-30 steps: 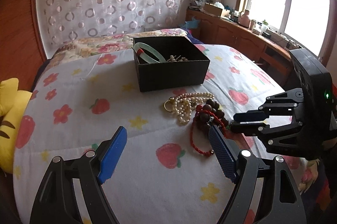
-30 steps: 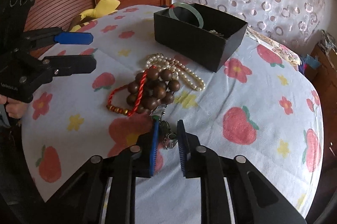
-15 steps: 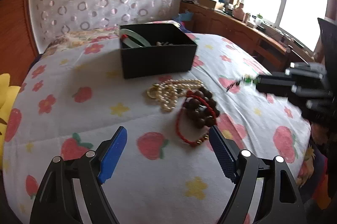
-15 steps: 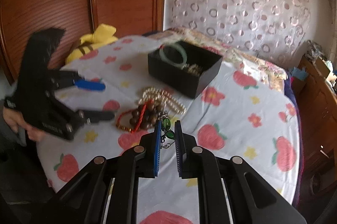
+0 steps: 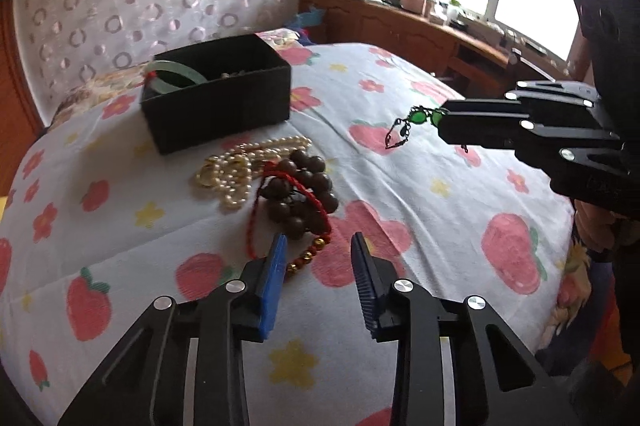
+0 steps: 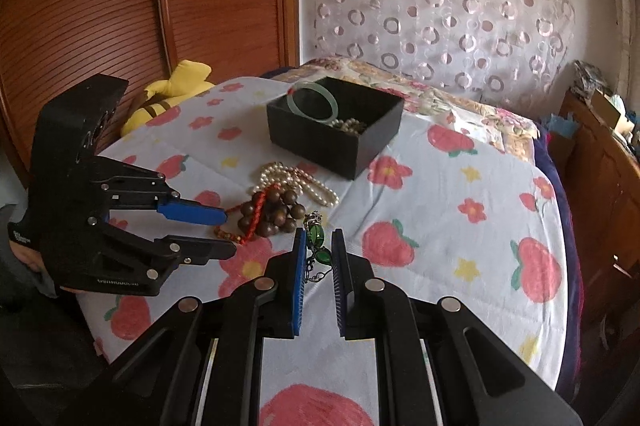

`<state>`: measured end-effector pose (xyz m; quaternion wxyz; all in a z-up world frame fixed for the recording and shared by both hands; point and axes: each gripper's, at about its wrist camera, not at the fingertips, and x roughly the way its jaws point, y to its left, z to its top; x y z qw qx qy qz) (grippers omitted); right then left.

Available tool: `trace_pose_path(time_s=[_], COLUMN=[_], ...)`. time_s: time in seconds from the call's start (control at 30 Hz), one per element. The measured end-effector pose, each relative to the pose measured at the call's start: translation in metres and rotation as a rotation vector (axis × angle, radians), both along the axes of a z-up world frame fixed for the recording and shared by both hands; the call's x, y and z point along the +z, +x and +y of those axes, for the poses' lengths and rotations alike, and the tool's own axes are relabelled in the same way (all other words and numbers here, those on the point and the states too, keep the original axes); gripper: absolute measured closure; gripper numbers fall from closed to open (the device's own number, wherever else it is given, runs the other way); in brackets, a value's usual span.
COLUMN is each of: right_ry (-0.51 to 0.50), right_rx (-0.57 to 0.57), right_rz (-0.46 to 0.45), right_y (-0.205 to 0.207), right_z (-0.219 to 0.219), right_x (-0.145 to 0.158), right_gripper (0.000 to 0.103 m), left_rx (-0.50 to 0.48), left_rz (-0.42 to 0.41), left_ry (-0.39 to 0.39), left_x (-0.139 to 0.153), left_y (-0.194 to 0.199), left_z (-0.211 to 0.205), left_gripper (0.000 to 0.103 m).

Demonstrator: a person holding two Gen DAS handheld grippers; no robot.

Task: Organize jewelry
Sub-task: 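Grasp the green-bead jewelry piece from the pile with the right gripper and lift, then drop the green-bead piece into the box with the right gripper while the left gripper grasps the red cord bracelet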

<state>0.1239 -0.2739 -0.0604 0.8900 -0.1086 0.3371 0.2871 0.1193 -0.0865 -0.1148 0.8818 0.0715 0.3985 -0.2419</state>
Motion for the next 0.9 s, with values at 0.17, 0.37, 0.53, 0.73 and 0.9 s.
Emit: trace_pose_path(time_s=[0.17, 0.37, 0.53, 0.73, 0.9], right_ry=[0.002, 0.000, -0.003, 0.001, 0.004], right_rx=[-0.008, -0.005, 0.002, 0.004, 0.003], right_rz=[0.003, 0.004, -0.002, -0.016, -0.033], right_y=[0.000, 0.000, -0.002, 0.000, 0.005], right_z=[-0.002, -0.003, 0.001, 0.009, 0.015], right_x=[-0.003, -0.003, -0.002, 0.004, 0.010], right_gripper=[0.089, 0.089, 0.089, 0.089, 0.089], left_rx=[-0.006, -0.013, -0.007, 0.026, 0.048], left_rz=[0.007, 0.011, -0.020, -0.073, -0.103], left_ry=[0.066, 0.063, 0.031, -0.028, -0.050], left_x=[-0.008, -0.010, -0.001, 0.022, 0.036], left_y=[0.006, 0.008, 0.001, -0.006, -0.006], left_z=[-0.010, -0.005, 0.006, 0.019, 0.028], left_gripper=[0.075, 0.097, 0.097, 0.097, 0.097])
